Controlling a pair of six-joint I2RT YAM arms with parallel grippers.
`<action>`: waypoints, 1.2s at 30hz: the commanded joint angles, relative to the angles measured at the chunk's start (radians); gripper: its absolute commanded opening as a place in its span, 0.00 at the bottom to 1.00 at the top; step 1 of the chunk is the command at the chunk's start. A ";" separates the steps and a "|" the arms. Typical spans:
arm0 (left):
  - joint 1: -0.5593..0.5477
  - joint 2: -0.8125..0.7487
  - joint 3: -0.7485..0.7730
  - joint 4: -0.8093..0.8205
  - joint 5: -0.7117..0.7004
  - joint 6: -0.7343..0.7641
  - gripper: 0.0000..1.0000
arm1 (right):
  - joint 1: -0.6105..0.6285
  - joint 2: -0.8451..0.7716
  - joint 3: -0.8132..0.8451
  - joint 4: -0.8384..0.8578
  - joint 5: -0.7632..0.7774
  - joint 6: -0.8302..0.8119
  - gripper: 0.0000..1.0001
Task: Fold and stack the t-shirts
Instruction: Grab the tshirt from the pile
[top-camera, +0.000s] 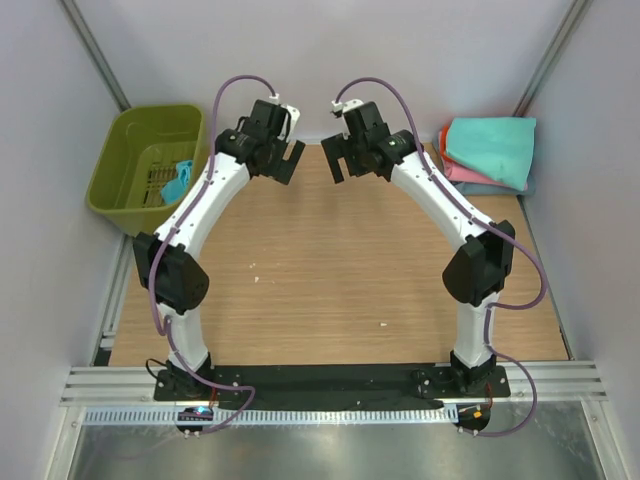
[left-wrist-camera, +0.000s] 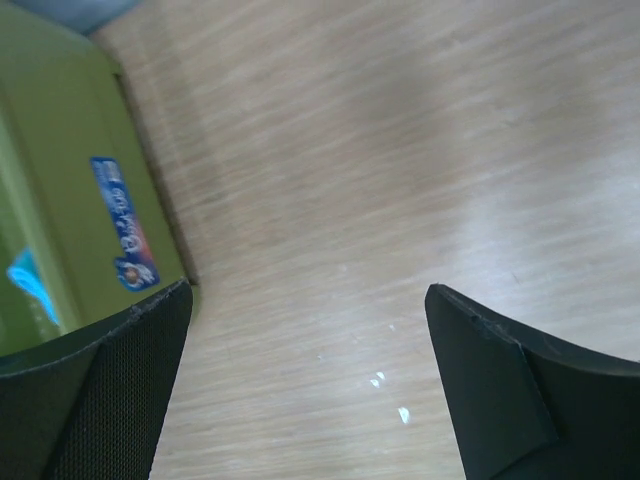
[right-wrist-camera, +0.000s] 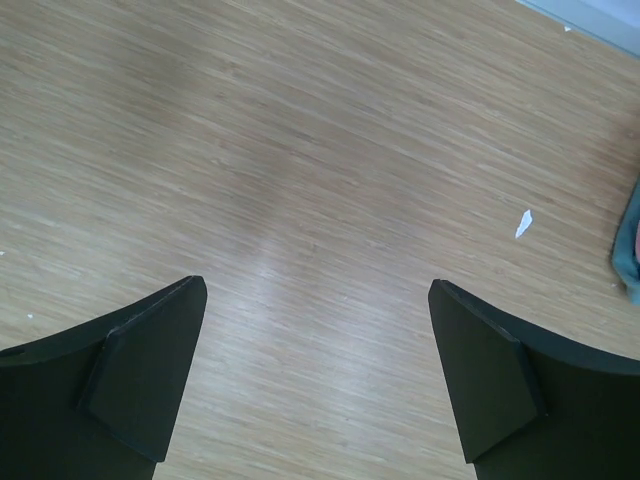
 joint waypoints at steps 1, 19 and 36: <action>-0.004 0.034 0.095 0.074 -0.180 0.051 0.99 | 0.002 0.005 0.047 0.066 0.031 -0.057 1.00; 0.480 0.248 0.502 0.093 -0.049 -0.036 0.93 | -0.089 0.140 0.107 0.060 -0.098 -0.197 1.00; 0.634 0.204 0.159 -0.019 0.371 -0.208 0.92 | -0.087 0.172 0.109 0.043 -0.075 -0.246 1.00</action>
